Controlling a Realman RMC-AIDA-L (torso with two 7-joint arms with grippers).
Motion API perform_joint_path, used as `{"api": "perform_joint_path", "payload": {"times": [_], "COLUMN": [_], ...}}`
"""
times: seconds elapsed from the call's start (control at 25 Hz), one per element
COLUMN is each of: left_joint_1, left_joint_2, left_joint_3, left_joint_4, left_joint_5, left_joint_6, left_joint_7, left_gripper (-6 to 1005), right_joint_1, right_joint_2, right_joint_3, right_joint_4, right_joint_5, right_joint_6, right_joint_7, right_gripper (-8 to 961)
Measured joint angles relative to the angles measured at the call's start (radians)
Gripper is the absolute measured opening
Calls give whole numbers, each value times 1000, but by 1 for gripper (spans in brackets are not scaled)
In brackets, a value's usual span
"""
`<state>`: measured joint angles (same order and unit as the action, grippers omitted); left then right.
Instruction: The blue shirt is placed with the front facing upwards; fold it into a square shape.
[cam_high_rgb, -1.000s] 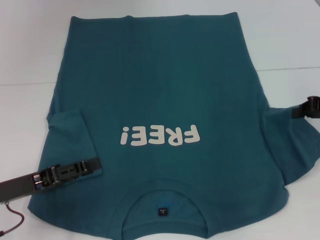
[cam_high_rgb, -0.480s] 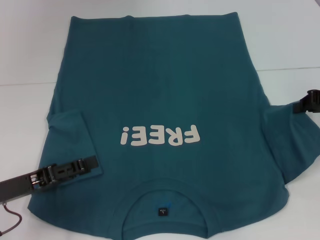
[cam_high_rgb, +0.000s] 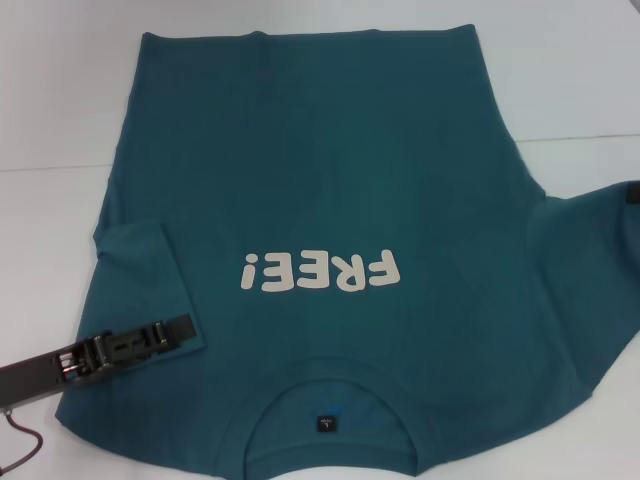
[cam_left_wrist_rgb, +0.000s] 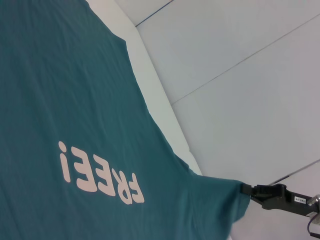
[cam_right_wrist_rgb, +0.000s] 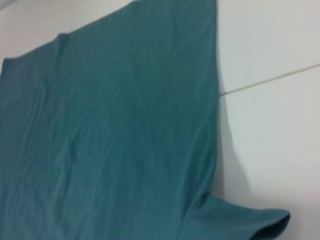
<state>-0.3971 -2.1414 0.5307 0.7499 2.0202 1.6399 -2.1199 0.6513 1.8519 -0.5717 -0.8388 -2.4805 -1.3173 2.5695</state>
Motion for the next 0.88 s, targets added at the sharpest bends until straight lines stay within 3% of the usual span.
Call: {"api": "perform_joint_path", "payload": {"times": [0.56,0.88], "left_joint_1": [5,12], "left_joint_2": [0,-2], "left_joint_3": [-1,-10], "left_joint_4": [-1,-3], "left_joint_5": [0,0], "left_joint_6": [-8,-10], "left_joint_7": [6,8], "left_gripper": [550,549], "right_joint_1": [88,127], "right_joint_2": [32,43], "right_joint_3": [-76,-139], "right_joint_4": [31,96], "right_joint_5": [0,-3], "right_joint_6": [-89,-51], "right_joint_7": [1,1], "right_gripper": [69,79]}}
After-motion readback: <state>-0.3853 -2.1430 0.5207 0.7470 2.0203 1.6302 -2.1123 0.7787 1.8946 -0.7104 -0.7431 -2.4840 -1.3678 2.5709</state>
